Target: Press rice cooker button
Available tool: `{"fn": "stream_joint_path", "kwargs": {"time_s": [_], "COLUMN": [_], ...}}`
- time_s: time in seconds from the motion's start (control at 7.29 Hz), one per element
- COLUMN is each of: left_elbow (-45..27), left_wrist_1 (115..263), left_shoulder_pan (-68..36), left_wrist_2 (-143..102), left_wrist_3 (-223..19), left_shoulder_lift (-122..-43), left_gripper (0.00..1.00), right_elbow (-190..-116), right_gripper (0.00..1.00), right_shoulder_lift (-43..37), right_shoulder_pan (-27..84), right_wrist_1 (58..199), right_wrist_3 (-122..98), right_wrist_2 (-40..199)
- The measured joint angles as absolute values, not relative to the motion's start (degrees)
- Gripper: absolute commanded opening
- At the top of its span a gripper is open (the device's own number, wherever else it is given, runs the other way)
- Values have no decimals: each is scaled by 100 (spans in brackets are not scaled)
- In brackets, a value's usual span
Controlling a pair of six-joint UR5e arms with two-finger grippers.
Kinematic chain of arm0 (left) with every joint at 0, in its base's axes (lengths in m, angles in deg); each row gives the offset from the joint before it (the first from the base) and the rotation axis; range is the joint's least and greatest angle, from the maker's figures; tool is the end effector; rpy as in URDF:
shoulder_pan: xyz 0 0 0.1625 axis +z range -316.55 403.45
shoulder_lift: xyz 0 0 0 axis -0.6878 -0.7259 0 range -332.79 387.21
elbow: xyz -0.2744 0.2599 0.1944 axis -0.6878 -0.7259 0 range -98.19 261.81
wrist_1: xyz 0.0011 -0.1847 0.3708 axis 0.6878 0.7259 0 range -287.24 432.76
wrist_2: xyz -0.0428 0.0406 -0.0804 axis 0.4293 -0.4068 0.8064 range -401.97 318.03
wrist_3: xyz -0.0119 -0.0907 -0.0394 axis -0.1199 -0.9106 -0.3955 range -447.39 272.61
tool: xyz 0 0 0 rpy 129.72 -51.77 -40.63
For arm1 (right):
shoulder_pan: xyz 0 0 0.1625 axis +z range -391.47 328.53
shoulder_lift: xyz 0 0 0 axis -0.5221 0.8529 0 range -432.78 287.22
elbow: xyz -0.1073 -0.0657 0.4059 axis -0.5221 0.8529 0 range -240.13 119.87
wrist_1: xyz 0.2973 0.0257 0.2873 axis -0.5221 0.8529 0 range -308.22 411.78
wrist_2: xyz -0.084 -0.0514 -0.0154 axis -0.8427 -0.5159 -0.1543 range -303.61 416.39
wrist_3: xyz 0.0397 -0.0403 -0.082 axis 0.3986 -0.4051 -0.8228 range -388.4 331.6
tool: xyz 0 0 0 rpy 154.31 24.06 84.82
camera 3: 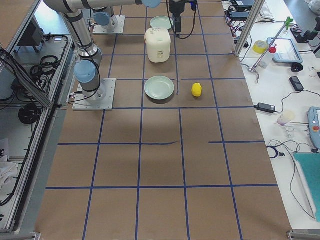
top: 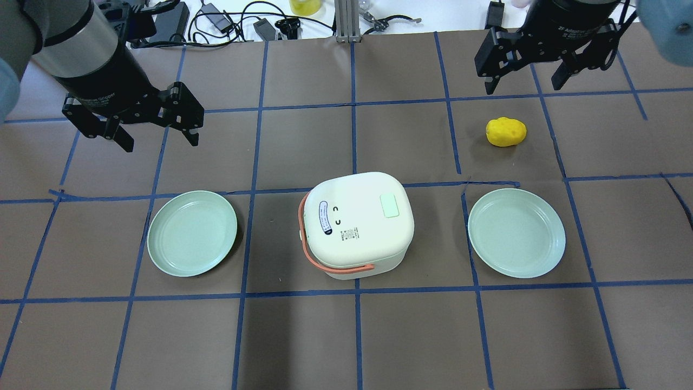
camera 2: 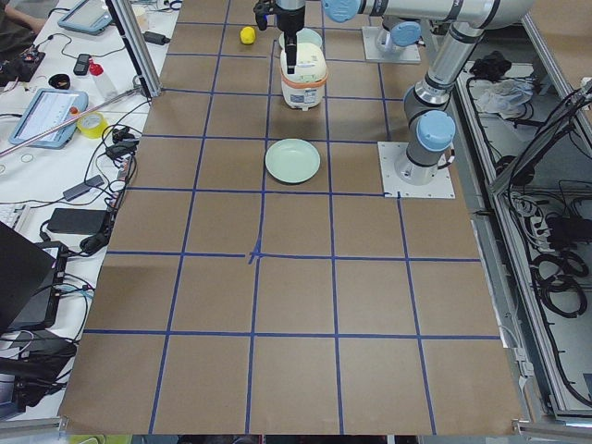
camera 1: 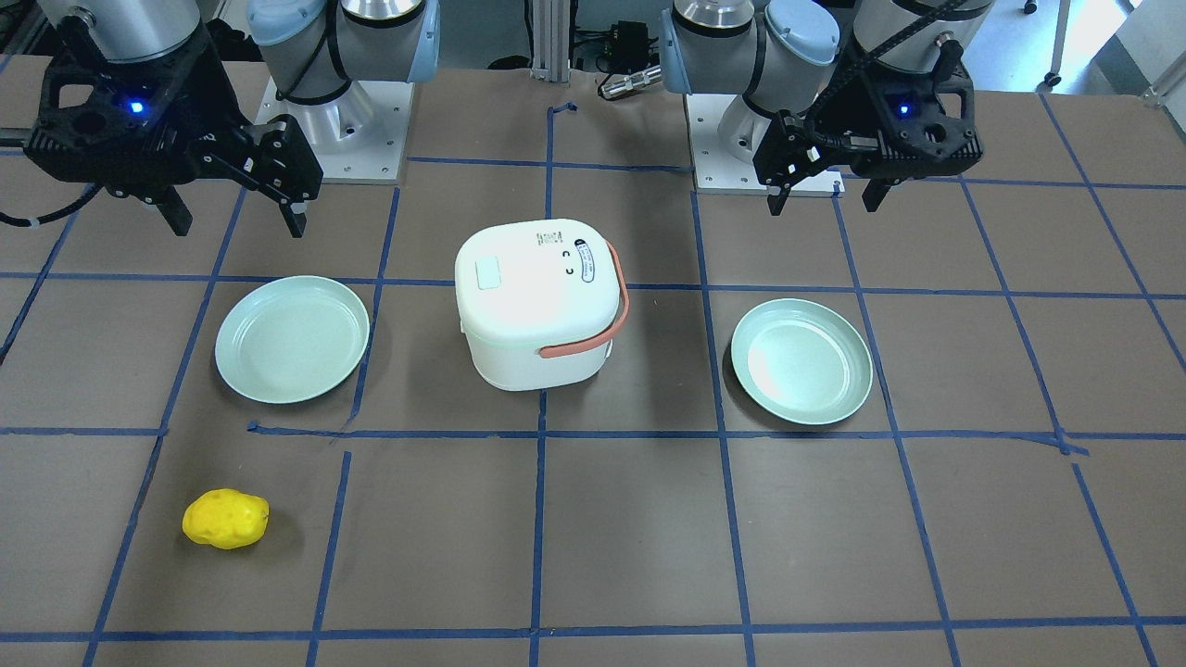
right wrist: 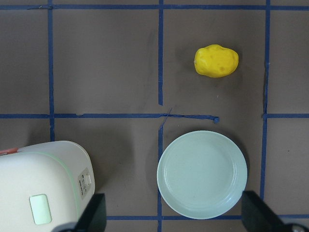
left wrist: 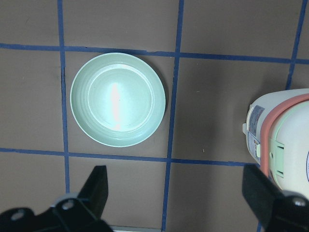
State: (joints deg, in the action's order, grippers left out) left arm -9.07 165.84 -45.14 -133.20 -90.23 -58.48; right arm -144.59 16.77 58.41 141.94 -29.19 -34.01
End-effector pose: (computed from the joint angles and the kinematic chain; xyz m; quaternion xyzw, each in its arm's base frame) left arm -0.1200 -0.4630 0.5108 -0.0371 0.9993 -0.0032 0.0107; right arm 0.1315 -0.5026 0.5321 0.0057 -0.9989 0.0458 0.0038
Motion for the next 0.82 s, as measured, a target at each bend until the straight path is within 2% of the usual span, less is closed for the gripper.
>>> {"fn": "stream_joint_path", "kwargs": {"time_s": [0.82], "left_elbow": [-907], "left_wrist_1": [16584], "left_shoulder_pan": [-4514], "left_wrist_2": [-13320], "left_wrist_3": [-9020], "left_shoulder_lift": [-5848], "left_gripper": [100], "right_elbow": [-14625], "right_gripper": [99], "right_shoulder_lift": [1654], "right_shoulder_pan": [5952], "right_wrist_1": [14197], "right_wrist_3": [-2890], "right_wrist_2": [-3306]}}
